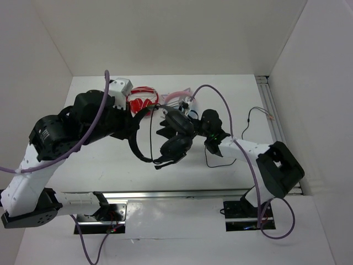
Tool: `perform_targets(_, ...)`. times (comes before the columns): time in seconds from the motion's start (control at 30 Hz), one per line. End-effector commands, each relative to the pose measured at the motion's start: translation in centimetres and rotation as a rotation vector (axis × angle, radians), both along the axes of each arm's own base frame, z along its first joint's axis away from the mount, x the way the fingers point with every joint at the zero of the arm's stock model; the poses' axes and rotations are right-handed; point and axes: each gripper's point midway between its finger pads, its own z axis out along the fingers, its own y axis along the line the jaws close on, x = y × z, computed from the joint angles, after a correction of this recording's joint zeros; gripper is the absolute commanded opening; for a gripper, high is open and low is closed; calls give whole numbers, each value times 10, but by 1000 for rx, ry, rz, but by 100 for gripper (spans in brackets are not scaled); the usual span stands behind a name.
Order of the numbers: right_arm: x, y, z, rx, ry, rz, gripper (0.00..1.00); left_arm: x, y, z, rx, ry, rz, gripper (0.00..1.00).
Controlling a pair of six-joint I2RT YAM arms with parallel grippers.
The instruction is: Wrap the headphones
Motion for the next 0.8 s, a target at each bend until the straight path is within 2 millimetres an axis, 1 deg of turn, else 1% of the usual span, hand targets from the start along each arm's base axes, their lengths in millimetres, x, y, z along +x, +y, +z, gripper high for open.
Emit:
perform_targets(0.0, 5, 12, 33, 168, -75, 9, 62, 1, 20, 21, -75, -15, 146, 0)
perform_targets(0.03, 10, 15, 29, 171, -67, 10, 62, -1, 26, 22, -82, -4, 182, 0)
perform_targets(0.07, 12, 19, 22, 165, -44, 24, 62, -1, 32, 31, -101, -20, 208, 0)
perform_targets(0.1, 16, 23, 14, 165, -29, 26, 62, -1, 36, 35, -113, -28, 226, 0)
perform_targets(0.13, 19, 29, -6, 159, 10, 40, 62, -1, 39, 41, -128, -39, 235, 0)
perform_targets(0.17, 21, 31, -14, 161, 26, 42, 62, -2, 39, 47, -145, -42, 239, 0)
perform_targets(0.2, 23, 33, -22, 162, 40, 44, 62, 2, 46, 52, -162, -58, 283, 0)
perform_targets(0.23, 25, 34, -46, 137, 87, 42, 61, 4, 49, 52, -157, -59, 307, 0)
perform_targets(0.27, 20, 37, -52, 141, 93, 52, 61, 6, 53, 57, -179, -69, 341, 0)
perform_targets(0.3, 20, 36, -61, 130, 108, 51, 59, 11, 59, 56, -169, -67, 385, 0)
perform_targets(0.33, 17, 34, -79, 106, 139, 47, 59, 15, 66, 56, -161, -82, 422, 0)
perform_targets(0.37, 14, 32, -80, 110, 133, 48, 56, 20, 67, 57, -159, -88, 445, 0)
perform_targets(0.4, 11, 28, -95, 91, 162, 36, 46, 30, 70, 60, -163, -104, 476, 0)
perform_targets(0.43, 8, 25, -98, 90, 163, 36, 38, 36, 72, 61, -158, -112, 495, 0)
perform_targets(0.47, 5, 24, -98, 98, 165, 38, 27, 44, 73, 58, -144, -112, 509, 0)
perform_targets(0.5, 3, 21, -104, 88, 178, 36, 17, 58, 78, 48, -123, -96, 559, 0)
perform_targets(0.53, -8, 20, -105, 81, 186, 47, 6, 66, 76, 43, -120, -81, 552, 0)
perform_targets(0.57, -8, 17, -107, 69, 174, 34, 2, 78, 75, 44, -142, -86, 567, 0)
perform_targets(0.6, -19, 20, -108, 60, 185, 45, 0, 88, 76, 34, -128, -69, 580, 0)
perform_targets(0.63, -25, 18, -106, 59, 190, 42, 0, 103, 88, 28, -125, -55, 634, 0)
perform_targets(0.67, -35, 13, -93, 78, 172, 38, 0, 111, 93, 25, -125, -51, 657, 0)
perform_targets(0.7, -43, 17, -94, 58, 222, 8, 0, 119, 98, 27, -149, -67, 688, 0)
perform_targets(0.73, -50, 20, -88, 45, 241, -5, 0, 131, 111, 16, -129, -50, 741, 0)
perform_targets(0.77, -56, 25, -82, 16, 237, -23, 0, 138, 119, 10, -123, -47, 784, 0)
